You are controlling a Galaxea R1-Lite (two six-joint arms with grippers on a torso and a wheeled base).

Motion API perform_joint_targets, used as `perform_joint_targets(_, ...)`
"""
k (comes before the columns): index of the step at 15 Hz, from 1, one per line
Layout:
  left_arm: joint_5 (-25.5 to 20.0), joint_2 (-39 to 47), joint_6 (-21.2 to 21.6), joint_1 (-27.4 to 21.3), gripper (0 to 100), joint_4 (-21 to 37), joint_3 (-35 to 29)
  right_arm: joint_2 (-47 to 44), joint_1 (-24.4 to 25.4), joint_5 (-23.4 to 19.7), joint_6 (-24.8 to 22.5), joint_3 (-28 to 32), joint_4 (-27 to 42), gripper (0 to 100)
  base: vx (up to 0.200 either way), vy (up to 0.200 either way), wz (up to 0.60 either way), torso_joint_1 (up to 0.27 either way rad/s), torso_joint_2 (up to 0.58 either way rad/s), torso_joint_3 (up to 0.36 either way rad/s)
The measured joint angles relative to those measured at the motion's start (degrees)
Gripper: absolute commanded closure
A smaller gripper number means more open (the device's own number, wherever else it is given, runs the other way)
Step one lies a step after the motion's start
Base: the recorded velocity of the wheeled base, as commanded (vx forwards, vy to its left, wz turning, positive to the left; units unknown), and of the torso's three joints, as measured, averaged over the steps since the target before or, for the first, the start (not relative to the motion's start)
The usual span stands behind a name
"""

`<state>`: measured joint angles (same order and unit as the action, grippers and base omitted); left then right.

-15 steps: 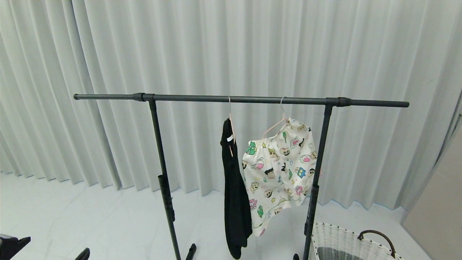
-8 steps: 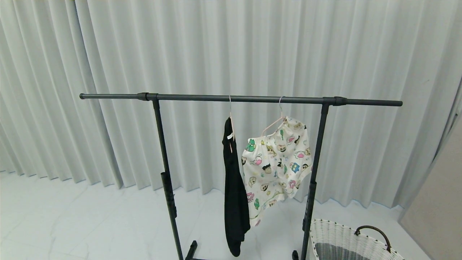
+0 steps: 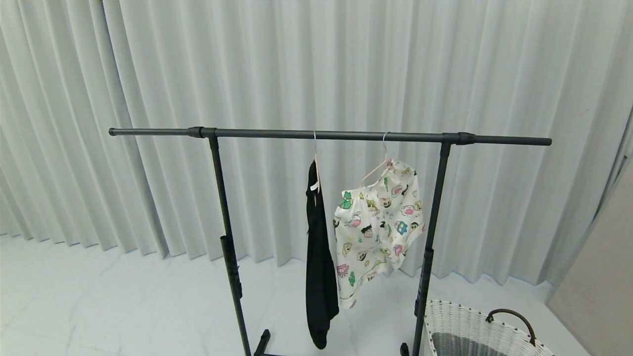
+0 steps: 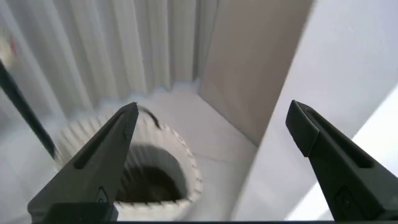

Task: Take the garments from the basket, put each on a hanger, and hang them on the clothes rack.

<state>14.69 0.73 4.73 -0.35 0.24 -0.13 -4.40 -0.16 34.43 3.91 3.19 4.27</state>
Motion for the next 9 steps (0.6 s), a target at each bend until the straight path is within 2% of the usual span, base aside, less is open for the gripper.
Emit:
perform_joint_targets(1, 0.0, -0.3, -3.1, 0.0, 0, 0.0, 0.0, 1.6, -0.1, 0.5, 1.1, -0.3, -0.1, 0, 0.000, 0.000, 0.00, 0.000, 0.00, 0.000)
perform_joint_targets(2, -1.0, -0.5, -3.4, 0.0, 0, 0.0, 0.0, 2.6, -0.2, 0.6, 1.3, -0.6, -0.9, 0, 0.000, 0.000, 0.00, 0.000, 0.00, 0.000)
perform_joint_targets(3, -3.9, -0.6, -3.4, 0.0, 0, -0.1, 0.1, 3.2, -0.2, 0.2, 1.5, -0.9, -2.3, 0, 0.000, 0.000, 0.00, 0.000, 0.00, 0.000)
perform_joint_targets(5, -12.6, -0.6, -3.7, 0.0, 0, -0.2, 0.1, 4.0, -0.2, -2.2, 1.8, -1.4, -2.5, 0, 0.000, 0.000, 0.00, 0.000, 0.00, 0.000)
perform_joint_targets(6, -14.9, -0.7, -1.4, 0.0, 0, 0.0, 0.1, 4.2, -0.2, -4.4, 1.9, -1.5, -2.5, 0, 0.000, 0.000, 0.00, 0.000, 0.00, 0.000)
perform_joint_targets(9, -15.8, -0.7, -0.3, 0.0, 0, 0.2, 0.1, 4.3, -0.2, -10.6, 1.3, -1.5, -2.4, 0, 0.000, 0.000, 0.00, 0.000, 0.00, 0.000)
